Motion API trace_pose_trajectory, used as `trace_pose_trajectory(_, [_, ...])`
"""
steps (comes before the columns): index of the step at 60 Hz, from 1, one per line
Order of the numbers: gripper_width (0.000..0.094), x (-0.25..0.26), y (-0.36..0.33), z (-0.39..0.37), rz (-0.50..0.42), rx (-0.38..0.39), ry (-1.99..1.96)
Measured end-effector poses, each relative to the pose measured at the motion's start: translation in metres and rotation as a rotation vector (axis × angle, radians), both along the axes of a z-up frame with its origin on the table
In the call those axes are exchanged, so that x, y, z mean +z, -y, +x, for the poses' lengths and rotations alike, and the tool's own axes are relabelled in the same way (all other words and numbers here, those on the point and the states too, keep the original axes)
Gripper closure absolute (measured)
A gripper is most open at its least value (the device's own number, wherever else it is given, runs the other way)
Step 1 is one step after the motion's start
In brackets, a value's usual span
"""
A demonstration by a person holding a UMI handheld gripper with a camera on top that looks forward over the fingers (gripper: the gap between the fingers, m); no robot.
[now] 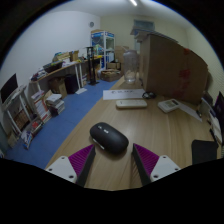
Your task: Arrange mouse
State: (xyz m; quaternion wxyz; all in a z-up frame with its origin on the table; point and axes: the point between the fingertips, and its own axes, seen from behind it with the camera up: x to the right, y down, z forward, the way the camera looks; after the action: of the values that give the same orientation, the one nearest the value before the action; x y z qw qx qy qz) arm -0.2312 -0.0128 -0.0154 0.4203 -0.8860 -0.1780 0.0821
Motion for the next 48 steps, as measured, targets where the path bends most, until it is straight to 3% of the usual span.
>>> trace_pose_trajectory(13, [0.0168,0.0,-0.045,-0.009,0.014,-0.036,-0.004])
trace_pose_trajectory(25, [0.0224,-0.001,-0.078,-0.016,-0.019,-0.135,0.007])
trace_pose_trajectory(29, [0.0388,-0.001,-0.082,-0.015,-0.039,-0.19,0.007])
trace_pose_trajectory(36, [0.0445,-0.003,-0.081,-0.012,-0.092,-0.291,-0.006])
trace_pose_trajectory(42, [0.0551,-0.003,-0.079,-0.01,-0.148,-0.353,-0.008])
trace_pose_trajectory(48, [0.0593,0.025,-0.074,-0.013,-0.127,-0.348,-0.023])
